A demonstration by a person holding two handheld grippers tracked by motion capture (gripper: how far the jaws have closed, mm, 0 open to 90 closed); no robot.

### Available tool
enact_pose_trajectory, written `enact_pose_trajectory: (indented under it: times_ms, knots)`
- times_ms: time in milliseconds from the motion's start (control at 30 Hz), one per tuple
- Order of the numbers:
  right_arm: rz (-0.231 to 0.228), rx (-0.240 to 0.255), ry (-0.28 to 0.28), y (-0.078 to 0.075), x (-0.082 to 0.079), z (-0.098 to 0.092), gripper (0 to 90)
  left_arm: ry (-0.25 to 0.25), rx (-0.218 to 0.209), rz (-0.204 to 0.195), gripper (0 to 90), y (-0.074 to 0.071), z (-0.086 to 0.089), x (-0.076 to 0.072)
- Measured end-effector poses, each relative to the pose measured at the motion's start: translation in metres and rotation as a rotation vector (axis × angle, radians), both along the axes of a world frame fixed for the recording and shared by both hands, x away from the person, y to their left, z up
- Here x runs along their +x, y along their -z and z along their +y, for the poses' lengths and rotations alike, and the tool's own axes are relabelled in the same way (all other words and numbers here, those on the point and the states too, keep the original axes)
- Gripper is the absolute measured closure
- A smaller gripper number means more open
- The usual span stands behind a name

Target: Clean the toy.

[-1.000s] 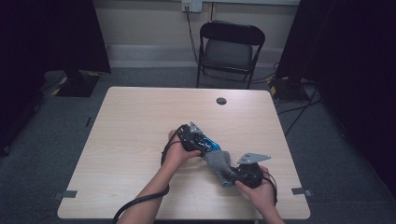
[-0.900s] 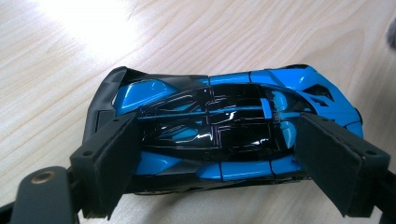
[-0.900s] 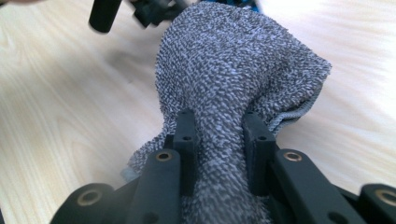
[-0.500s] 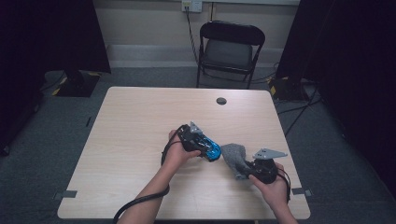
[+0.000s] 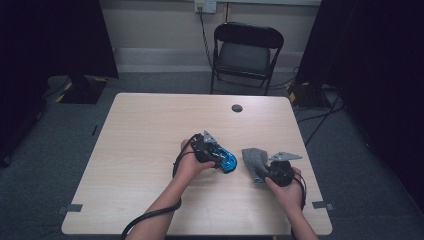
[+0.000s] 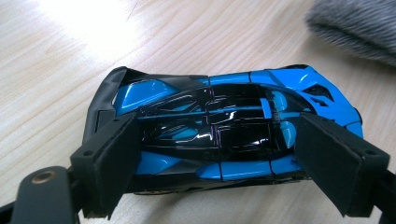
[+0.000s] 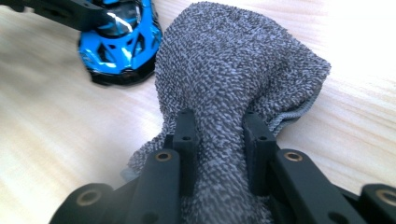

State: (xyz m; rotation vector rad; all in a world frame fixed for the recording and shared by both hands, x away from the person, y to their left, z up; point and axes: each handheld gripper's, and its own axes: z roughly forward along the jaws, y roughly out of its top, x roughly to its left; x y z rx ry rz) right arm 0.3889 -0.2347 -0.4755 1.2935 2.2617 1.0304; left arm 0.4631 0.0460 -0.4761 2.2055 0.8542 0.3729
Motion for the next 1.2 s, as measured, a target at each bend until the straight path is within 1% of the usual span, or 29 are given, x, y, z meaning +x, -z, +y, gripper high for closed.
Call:
enact_pose_trajectory:
  times_ms: [133,167,433,567,700,800,1000,1200]
  knots:
    - [0.016,-0.034,-0.004,0.007,0.005,0.010,70.6,0.004,0.007,0.003,14.7,-0.001,0.000,0.000]
    - [0.012,-0.045,-0.009,0.008,0.006,0.013,70.6,0.004,0.006,0.002,14.7,0.000,0.000,0.000]
    - [0.014,-0.067,-0.044,0.008,0.004,0.024,70.5,0.003,0.001,-0.002,14.7,0.000,0.000,0.000]
    - [0.024,-0.057,-0.058,0.007,0.002,0.026,70.5,0.005,0.004,0.001,14.7,0.000,0.000,0.000]
    - [0.032,-0.064,-0.077,0.007,-0.001,0.028,70.5,0.005,0.001,-0.001,14.7,0.000,0.000,0.000]
    - [0.036,-0.061,-0.092,0.006,-0.003,0.029,70.4,0.004,0.003,-0.001,14.7,0.000,0.000,0.000]
    - [0.048,-0.031,-0.116,0.007,-0.010,0.031,70.2,0.004,0.006,0.001,14.7,0.000,0.000,0.000]
    - [0.052,-0.016,-0.153,0.007,-0.020,0.036,70.3,0.004,0.005,-0.002,14.7,0.000,0.000,0.000]
